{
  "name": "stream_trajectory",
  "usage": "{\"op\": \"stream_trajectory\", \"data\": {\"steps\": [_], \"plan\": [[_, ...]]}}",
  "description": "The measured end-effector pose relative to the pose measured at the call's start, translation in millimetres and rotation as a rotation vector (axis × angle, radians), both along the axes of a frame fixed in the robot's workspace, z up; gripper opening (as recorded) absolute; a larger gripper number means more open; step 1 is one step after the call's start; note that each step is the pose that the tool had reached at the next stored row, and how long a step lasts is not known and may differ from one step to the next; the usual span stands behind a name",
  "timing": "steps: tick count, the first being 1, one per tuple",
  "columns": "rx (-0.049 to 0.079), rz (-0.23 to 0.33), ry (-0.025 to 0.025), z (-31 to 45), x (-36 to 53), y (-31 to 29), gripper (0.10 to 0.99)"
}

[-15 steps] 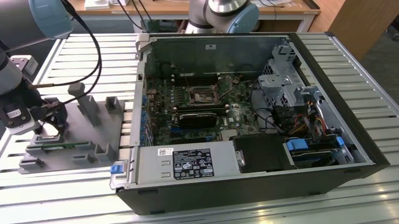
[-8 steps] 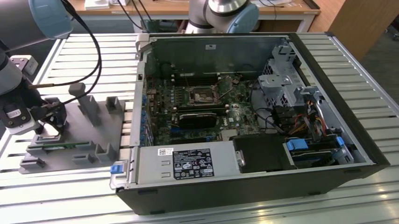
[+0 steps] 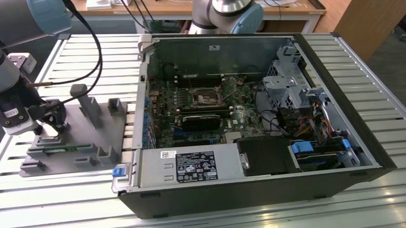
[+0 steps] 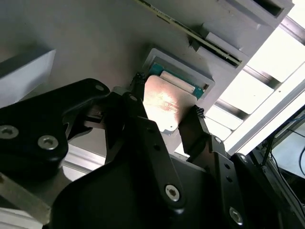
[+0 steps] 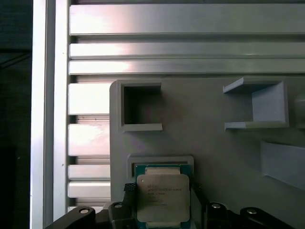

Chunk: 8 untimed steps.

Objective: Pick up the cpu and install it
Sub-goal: 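Pick up the cpu and move it towards the insertion slot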

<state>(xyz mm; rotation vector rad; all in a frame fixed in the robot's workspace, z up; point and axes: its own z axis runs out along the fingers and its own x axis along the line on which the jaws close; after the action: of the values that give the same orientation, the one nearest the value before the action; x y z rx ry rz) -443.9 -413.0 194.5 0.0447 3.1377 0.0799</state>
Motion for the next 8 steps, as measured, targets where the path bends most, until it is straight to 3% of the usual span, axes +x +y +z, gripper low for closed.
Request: {"op": "stream_trajectory", "data": {"steps": [8], "plan": [[0.000, 0.000, -0.0001, 13.8, 0.0, 0.0, 0.541]]}}
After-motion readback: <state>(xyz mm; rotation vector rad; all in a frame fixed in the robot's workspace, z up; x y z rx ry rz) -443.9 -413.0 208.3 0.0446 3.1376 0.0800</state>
